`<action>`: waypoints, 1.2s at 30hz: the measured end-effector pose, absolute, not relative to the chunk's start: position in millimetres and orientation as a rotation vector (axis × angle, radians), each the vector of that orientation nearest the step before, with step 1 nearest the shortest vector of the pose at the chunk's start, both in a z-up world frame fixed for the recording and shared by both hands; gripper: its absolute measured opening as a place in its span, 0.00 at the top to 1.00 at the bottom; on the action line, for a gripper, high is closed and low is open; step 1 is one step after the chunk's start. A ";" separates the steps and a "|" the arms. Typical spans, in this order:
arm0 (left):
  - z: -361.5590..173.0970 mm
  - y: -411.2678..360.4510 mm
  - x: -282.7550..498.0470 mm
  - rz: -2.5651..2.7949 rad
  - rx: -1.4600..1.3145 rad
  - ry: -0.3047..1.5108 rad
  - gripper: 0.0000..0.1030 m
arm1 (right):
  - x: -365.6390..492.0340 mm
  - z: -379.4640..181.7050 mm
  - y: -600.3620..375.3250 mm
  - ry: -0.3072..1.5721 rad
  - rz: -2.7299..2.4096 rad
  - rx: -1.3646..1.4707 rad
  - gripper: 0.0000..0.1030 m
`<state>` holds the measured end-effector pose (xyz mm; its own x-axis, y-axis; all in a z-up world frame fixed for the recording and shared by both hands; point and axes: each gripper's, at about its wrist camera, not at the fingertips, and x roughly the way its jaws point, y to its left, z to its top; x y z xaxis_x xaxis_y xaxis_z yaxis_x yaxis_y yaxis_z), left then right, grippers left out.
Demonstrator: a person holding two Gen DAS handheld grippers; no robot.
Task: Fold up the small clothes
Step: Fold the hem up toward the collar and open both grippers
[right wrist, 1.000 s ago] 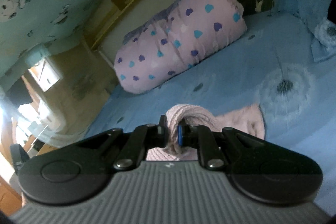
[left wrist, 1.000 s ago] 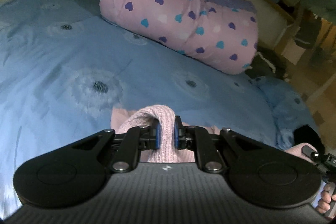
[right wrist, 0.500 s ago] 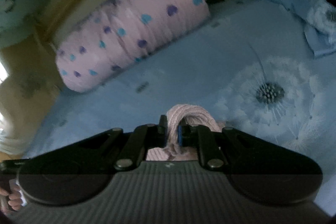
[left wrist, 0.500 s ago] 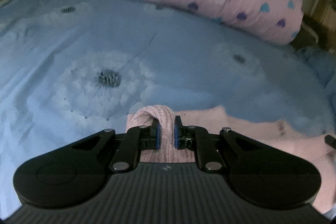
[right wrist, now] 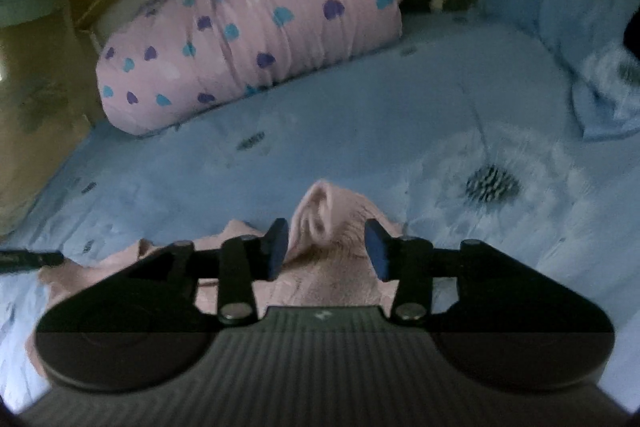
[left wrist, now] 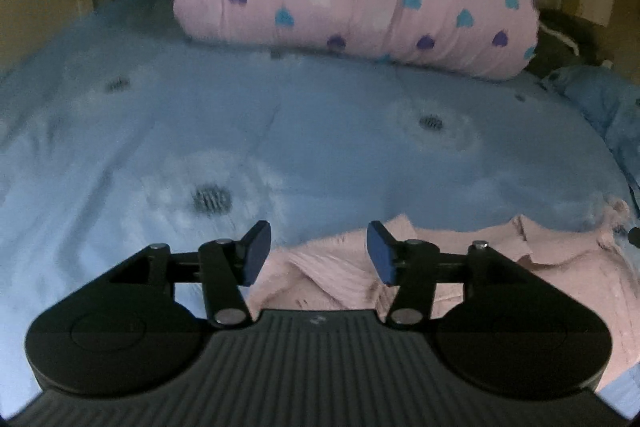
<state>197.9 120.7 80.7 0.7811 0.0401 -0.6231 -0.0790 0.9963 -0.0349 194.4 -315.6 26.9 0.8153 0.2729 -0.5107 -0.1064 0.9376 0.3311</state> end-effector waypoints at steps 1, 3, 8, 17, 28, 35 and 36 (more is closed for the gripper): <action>86.5 118.8 193.0 0.054 -0.049 0.666 0.42 | 190.3 30.2 -315.9 0.579 0.210 0.284 0.56; 92.8 115.4 185.0 0.028 -0.044 0.658 0.42 | 184.3 34.8 -313.3 0.573 0.220 0.249 0.56; 88.0 97.4 165.8 -0.042 0.017 0.671 0.42 | 175.1 34.5 -295.2 0.585 0.253 0.101 0.56; 25.1 81.1 196.1 -0.080 0.087 0.836 0.62 | 191.6 13.8 -270.5 0.650 0.273 0.003 0.57; 12.1 100.3 265.0 0.119 0.129 0.757 0.61 | 229.9 -12.4 -262.4 0.674 0.183 0.001 0.58; 42.1 126.5 224.1 0.078 0.024 0.764 0.59 | 219.5 -2.3 -272.2 0.647 0.157 0.080 0.57; 45.5 129.9 216.4 0.080 0.007 0.773 0.59 | 214.6 1.2 -275.9 0.641 0.153 0.097 0.57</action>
